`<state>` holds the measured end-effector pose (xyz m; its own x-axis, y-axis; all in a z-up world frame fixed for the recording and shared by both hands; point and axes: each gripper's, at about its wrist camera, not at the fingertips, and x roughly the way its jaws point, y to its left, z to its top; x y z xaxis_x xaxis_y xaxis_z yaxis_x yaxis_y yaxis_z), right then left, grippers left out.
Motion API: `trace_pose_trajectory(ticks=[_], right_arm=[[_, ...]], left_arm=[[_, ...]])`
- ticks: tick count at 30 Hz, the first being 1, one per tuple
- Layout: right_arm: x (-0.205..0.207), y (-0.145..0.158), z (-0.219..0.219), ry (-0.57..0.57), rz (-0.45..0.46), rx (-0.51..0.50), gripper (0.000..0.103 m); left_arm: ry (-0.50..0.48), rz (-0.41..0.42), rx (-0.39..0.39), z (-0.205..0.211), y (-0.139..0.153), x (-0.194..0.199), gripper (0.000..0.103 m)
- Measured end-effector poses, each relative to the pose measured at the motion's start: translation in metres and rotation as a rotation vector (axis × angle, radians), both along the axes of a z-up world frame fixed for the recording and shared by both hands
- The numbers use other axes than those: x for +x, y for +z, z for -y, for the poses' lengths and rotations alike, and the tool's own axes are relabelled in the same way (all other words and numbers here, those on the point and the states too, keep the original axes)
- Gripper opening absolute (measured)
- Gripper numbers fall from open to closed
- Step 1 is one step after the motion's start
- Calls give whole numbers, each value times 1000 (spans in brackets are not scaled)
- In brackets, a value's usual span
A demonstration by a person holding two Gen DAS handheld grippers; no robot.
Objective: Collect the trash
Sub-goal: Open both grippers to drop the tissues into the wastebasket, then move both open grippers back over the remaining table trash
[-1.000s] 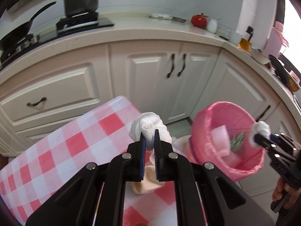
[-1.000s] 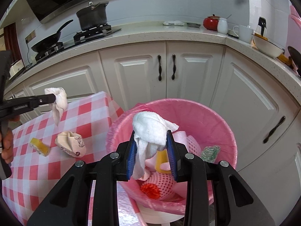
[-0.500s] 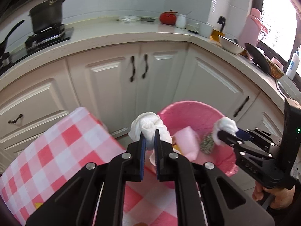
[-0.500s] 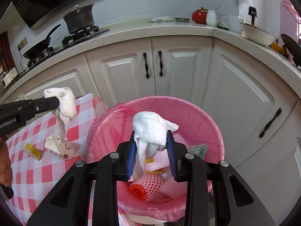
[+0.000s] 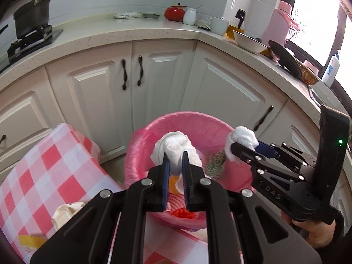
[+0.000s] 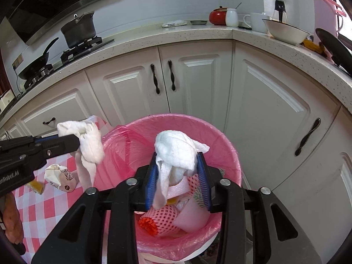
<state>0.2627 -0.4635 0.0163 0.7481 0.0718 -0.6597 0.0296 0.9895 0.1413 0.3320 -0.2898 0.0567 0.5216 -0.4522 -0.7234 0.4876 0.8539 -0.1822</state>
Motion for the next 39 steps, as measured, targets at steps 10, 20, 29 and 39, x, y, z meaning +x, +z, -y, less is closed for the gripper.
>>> trace_pose_trajectory(ticks=[10, 20, 29, 39], right_arm=[[-10, -2, 10, -38, -1, 5, 52], [-33, 2, -3, -35, 16, 22, 59], [-64, 13, -42, 17, 56, -9, 78], [-83, 15, -106, 128, 39, -20, 82]], left_arm=[[16, -27, -23, -7, -6, -2, 39], [111, -32, -55, -67, -10, -27, 44], [205, 11, -63, -122, -9, -78, 54], [364, -1, -56, -217, -26, -141, 55]])
